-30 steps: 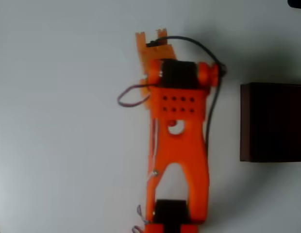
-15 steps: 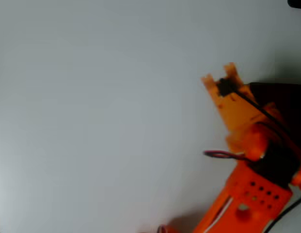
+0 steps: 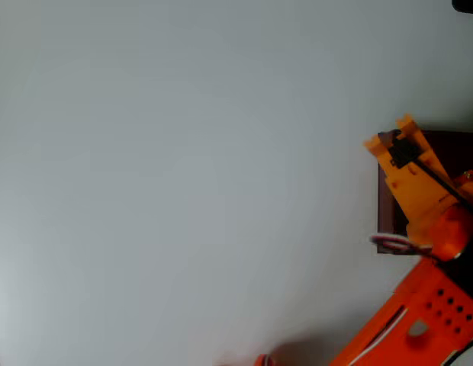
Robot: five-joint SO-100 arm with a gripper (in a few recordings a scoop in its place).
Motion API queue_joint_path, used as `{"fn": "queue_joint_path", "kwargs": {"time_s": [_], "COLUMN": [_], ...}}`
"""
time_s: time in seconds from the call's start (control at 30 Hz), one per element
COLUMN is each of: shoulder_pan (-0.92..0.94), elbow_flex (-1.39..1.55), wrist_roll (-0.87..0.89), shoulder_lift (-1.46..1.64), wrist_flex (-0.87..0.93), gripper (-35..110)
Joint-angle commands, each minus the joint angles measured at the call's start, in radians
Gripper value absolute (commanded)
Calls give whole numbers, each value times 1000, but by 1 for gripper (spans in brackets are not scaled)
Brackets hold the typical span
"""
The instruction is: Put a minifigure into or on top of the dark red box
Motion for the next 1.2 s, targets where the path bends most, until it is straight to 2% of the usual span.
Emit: {"fn": "queue_joint_path", "kwargs": {"time_s": [0.0,0.47,0.57,0.7,0.87,1.17], "shoulder_pan": [43,61,69,71,57,-40], "elbow_flex": [-66,-500,-497,-479,-433,-86], "wrist_roll": [-28,-61,-43,-9,6,23], "shoulder_lift": [-49,-423,-436,-437,-407,-87], "wrist_flex": [-14,92,103,124,146,92], "gripper": [0,0,0,10,14,14]}}
